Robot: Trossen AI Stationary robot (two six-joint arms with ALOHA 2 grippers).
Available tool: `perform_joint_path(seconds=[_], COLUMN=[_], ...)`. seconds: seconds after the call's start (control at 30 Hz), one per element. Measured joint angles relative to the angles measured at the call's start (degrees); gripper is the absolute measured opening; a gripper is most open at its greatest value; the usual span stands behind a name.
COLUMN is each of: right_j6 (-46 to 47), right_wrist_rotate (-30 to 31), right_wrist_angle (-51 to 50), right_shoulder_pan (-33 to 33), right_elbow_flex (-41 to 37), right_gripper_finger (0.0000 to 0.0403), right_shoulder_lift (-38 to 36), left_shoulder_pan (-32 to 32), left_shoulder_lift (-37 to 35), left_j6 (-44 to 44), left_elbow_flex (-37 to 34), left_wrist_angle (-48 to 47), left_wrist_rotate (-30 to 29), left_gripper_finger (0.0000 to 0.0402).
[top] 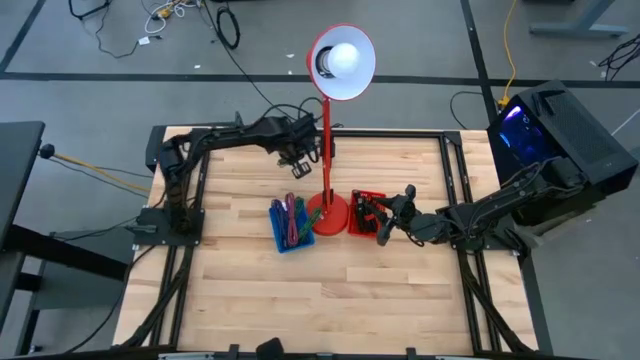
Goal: Pick & Place USB Port
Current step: Put the green charger cable into the blue bin
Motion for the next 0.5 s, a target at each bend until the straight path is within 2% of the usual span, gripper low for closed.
perform_joint_path(seconds=[0.1,0.23,0.33,0.5], right_j6=[-0.02,-0.02,-0.02,-0.04], right_wrist_rotate=[-0.26,-0.61,-0.59,-0.57], right_wrist_angle=[-0.04,-0.42,-1.07,-1.61], right_shoulder_pan=[0.00,0.02,0.02,0.01], right_elbow_flex=[0.00,0.00,0.00,0.00], right_gripper_finger=[0.0132,0.0132,0.0132,0.0132], right_shoulder_lift=[0.00,0.00,0.00,0.00], left_shoulder_pan=[-0.14,-1.09,-2.30,-6.75], left_shoulder_lift=[-3.79,-11.42,-19.42,-34.99], left_j6=[-1.98,-4.24,-7.78,-16.79], left_elbow_flex=[-0.82,-6.49,-12.89,-26.81], left_wrist_angle=[-2.19,-2.19,-1.14,9.07], left_wrist_rotate=[0.10,-0.02,-0.15,2.95], left_gripper_finger=[0.0017,0.0017,0.0017,0.0017])
